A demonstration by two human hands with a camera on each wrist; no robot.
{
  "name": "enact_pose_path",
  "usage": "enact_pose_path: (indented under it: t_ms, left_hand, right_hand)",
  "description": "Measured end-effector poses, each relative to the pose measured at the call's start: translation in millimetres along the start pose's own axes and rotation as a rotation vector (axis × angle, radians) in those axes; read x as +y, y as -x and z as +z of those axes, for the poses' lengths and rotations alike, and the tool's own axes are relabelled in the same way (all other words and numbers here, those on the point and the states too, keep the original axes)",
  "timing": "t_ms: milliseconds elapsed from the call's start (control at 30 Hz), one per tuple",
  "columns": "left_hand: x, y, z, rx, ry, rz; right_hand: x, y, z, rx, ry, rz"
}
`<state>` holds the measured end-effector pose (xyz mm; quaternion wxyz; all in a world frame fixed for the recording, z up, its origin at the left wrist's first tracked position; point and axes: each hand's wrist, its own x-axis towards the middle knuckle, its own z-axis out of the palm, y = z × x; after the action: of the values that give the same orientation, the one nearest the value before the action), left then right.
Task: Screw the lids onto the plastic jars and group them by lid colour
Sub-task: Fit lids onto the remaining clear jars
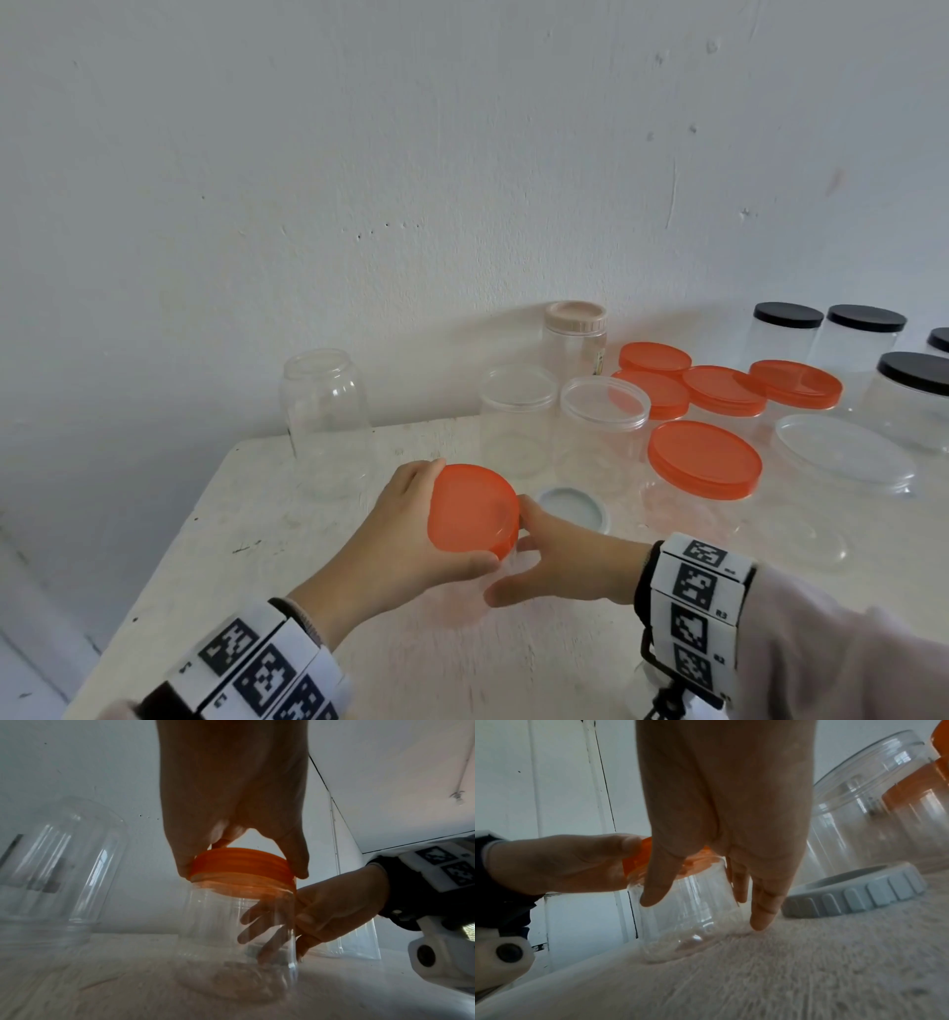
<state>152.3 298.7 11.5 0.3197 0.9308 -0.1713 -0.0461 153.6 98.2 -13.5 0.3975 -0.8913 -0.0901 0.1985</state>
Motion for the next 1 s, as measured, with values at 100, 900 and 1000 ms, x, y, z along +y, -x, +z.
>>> enact_pose_path:
  t_ms: [100,900,1000]
  left_hand:
    - [-2,0,0,-0.023,0.039,-0.012]
    - [-26,-4,-10,-0.255,0.347,-0.159]
    - [-26,-6,-8,-0.236,0.324,-0.159]
  right_hand:
    - [-2,0,-5,-0.013,0.019,0.009]
    - [-108,-13,-42,-0.289,0.739,-0.129]
    - [-108,-14,-42,-0.260,0.794,-0.116]
